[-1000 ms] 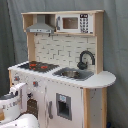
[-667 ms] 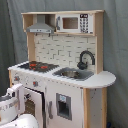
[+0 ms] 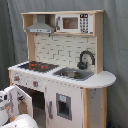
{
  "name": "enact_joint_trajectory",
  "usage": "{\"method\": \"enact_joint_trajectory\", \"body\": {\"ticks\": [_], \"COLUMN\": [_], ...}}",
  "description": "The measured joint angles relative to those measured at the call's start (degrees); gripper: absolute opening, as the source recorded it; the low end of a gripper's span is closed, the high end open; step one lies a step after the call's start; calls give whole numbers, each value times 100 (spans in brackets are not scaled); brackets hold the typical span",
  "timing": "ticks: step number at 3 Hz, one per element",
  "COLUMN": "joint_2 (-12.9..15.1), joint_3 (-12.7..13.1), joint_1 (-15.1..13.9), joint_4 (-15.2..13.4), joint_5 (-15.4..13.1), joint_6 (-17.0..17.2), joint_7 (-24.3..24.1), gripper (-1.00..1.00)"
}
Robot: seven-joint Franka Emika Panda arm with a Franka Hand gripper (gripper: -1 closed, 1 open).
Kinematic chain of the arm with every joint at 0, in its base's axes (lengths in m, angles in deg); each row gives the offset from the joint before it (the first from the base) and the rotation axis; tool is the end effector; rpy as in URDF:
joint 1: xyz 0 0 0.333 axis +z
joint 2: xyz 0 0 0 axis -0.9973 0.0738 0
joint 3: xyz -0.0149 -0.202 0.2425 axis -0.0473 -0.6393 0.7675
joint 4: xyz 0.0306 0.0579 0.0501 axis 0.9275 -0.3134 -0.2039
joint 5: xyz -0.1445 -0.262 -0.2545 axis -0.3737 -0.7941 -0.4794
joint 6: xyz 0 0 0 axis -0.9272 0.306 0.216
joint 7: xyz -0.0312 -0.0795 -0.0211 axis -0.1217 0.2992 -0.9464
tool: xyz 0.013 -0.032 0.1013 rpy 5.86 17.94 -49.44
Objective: Play with the kitchen
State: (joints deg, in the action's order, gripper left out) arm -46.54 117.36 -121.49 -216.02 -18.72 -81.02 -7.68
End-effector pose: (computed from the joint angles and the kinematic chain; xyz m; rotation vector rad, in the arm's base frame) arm 0.2745 0.4463 0.2417 1.7222 0.5381 1.5910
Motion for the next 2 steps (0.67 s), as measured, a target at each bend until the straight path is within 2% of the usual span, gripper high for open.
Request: {"method": "enact_joint_trajectory", "body": {"ticks": [2], "joint_2": [102], "joint_3": [142], "joint_1": [285], "joint_4": [381], "joint_5": [10], "joint_6": [1033], "joint_7": [-37], "gripper": [-100]}}
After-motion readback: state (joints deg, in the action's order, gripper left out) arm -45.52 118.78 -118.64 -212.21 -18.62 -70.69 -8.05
